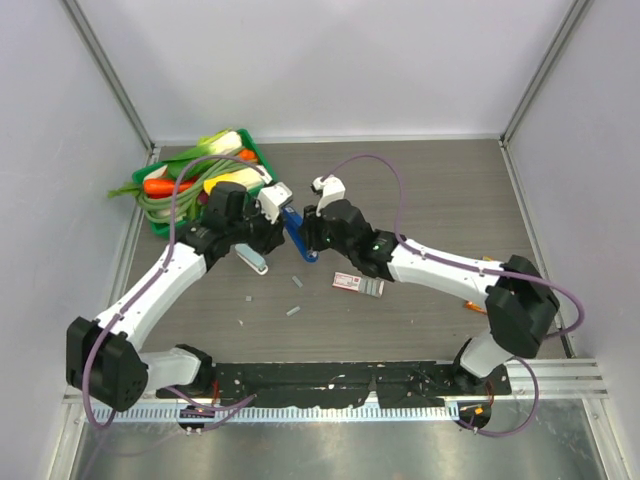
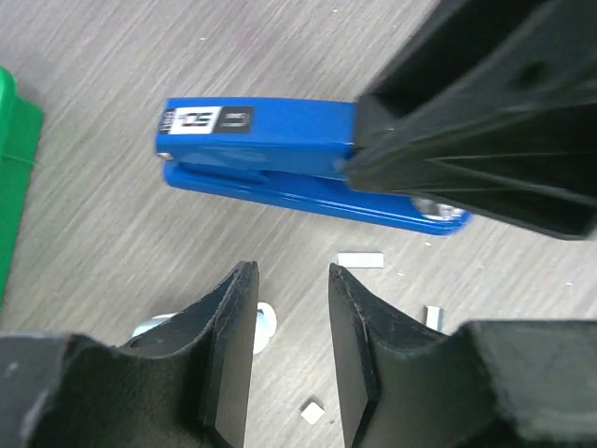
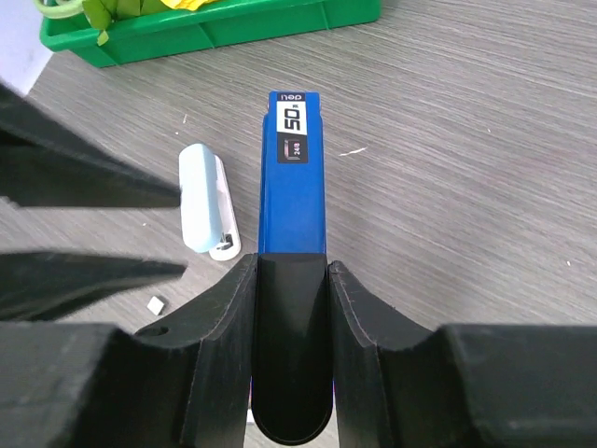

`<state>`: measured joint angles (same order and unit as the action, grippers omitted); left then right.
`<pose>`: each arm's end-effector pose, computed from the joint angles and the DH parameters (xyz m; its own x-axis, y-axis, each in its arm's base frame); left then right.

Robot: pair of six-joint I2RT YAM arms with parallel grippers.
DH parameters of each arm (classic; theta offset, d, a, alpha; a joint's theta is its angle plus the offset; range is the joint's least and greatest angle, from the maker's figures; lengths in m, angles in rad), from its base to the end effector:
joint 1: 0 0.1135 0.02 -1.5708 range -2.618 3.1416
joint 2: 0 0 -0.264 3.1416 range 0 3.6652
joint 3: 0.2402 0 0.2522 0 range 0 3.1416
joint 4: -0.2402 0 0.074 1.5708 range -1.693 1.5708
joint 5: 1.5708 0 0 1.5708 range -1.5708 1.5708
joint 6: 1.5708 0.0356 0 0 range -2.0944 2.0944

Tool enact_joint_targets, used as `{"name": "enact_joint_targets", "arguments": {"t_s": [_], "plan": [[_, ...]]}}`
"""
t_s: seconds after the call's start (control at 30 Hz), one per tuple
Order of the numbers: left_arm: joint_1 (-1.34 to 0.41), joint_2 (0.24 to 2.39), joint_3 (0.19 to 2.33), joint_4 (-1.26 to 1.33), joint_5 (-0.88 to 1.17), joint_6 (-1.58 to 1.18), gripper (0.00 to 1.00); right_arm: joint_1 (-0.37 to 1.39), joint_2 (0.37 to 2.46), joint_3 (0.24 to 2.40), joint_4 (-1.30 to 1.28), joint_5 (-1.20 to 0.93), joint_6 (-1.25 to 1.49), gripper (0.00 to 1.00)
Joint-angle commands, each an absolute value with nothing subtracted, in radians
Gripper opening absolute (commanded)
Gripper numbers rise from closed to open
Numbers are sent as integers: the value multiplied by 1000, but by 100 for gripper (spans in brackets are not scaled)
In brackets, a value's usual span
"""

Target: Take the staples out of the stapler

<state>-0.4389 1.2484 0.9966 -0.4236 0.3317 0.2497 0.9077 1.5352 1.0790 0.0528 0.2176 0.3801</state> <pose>0.2418 -0.1263 0.2937 -0.3923 0.4423 -0.8066 0.7521 0.6590 -0.0044 0.2258 0.2766 0.2806 -0.4645 -0.0062 -0.8855 -0.5114 0.8182 0.2625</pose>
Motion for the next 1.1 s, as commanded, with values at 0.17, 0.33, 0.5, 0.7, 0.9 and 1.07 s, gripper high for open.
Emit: {"name": "enact_joint_targets", "arguments": {"t_s": [0.17,0.33,0.5,0.7,0.9,1.07], "plan": [[-308,1137,983,-483,453,132,71,905,1670,1273,117,250,252,1],[-288,1086,953,-489,393,126,89,907,1790,1336,77,264,169,1],[-287,1055,936,-523,379,127,96,916,1877,1365,69,302,62,1],[-282,1045,927,-558,387,153,100,930,1945,1381,87,337,5,1],[-282,1035,865,-538,373,181,100,931,1987,1402,74,307,18,25],[-282,1039,804,-516,325,210,100,931,1904,1344,95,330,87,63]]}}
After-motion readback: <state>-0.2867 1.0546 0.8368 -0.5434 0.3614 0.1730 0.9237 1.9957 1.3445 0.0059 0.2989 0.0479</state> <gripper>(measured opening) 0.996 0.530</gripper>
